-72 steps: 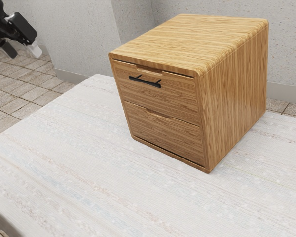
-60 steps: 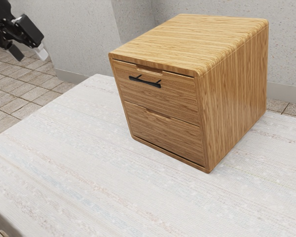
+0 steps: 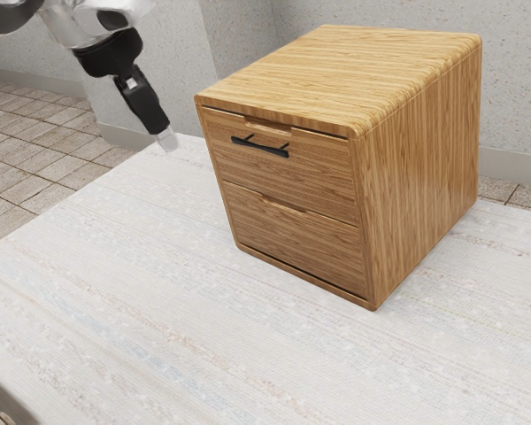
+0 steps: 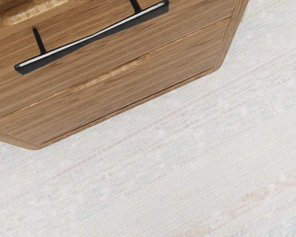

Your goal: Pull the drawer handle with one arm to open the drawer

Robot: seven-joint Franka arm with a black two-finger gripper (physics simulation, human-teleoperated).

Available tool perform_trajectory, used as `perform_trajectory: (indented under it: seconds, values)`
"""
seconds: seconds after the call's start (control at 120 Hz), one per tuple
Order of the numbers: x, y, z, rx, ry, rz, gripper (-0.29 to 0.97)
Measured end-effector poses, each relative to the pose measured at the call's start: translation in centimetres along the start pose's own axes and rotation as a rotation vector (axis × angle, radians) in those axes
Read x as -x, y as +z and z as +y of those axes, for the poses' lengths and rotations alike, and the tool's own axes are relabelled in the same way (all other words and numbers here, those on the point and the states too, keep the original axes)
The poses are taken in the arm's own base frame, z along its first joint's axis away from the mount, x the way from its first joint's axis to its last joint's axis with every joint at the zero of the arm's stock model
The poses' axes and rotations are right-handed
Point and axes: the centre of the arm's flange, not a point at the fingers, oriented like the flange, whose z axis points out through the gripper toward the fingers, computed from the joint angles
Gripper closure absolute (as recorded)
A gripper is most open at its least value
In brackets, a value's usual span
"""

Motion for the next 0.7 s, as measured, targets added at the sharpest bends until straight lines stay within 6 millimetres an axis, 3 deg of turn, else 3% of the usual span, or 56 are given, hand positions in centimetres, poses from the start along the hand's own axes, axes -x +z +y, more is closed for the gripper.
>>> perform_trajectory:
  seconds: [0.15,0.208,0.308,0.425,0.575,0.7]
  values:
    - [-3.6,2.7,2.2,-0.094,0.229,-0.054,0.02]
    - [-4.6,3.4,5.1,-0.135,0.351,-0.058,0.02]
    - [-3.4,3.3,10.6,-0.204,0.536,-0.039,0.02]
    - [-2.4,3.4,9.3,-0.284,0.617,-0.032,0.02]
    - [-5.6,5.3,7.9,-0.335,0.748,-0.042,0.02]
    - [-6.9,5.6,8.9,-0.388,0.871,-0.064,0.02]
